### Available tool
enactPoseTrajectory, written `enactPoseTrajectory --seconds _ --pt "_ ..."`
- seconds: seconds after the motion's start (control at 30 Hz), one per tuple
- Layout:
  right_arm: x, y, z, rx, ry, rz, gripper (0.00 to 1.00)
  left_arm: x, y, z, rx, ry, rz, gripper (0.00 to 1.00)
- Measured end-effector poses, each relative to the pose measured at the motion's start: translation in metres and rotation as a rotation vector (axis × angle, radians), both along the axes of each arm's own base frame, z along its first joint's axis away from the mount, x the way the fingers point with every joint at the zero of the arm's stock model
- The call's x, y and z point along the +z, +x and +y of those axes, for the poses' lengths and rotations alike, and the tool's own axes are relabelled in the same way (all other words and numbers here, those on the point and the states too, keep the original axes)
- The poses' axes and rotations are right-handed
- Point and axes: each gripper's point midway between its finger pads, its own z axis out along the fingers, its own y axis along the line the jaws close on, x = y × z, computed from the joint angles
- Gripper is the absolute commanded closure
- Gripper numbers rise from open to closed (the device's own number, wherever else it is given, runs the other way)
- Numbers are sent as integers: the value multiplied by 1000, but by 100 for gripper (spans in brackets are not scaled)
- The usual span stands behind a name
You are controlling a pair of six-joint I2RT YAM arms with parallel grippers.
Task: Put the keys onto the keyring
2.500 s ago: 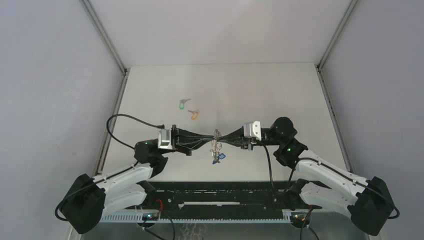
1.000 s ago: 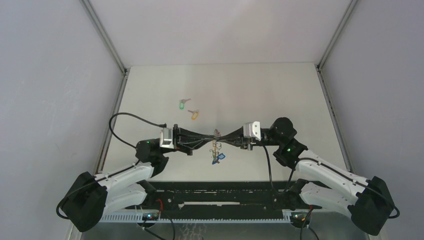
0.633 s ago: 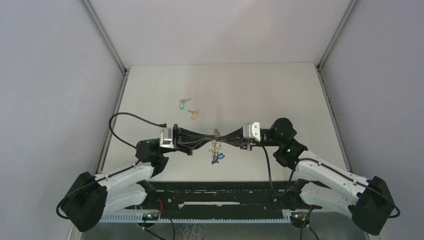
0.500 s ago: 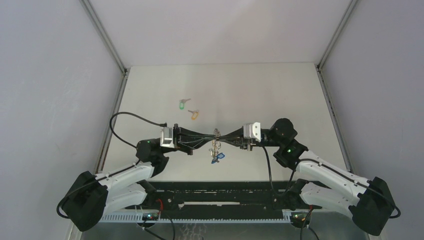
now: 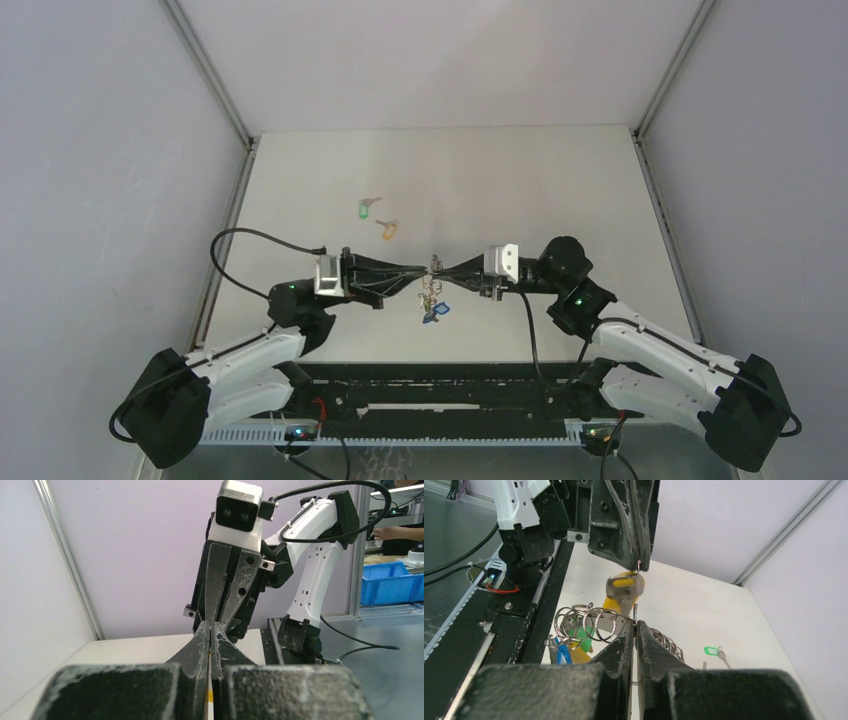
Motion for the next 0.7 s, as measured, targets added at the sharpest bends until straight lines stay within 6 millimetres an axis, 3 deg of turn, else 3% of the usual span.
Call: enactPoseTrajectory --seconds 0.3,0.7 --pt "-3 5 0 -29 -10 -1 100 5 0 2 11 -17 -4 100" --pt "-2 3 1 -25 -8 -5 100 -4 5 -2 10 5 23 100"
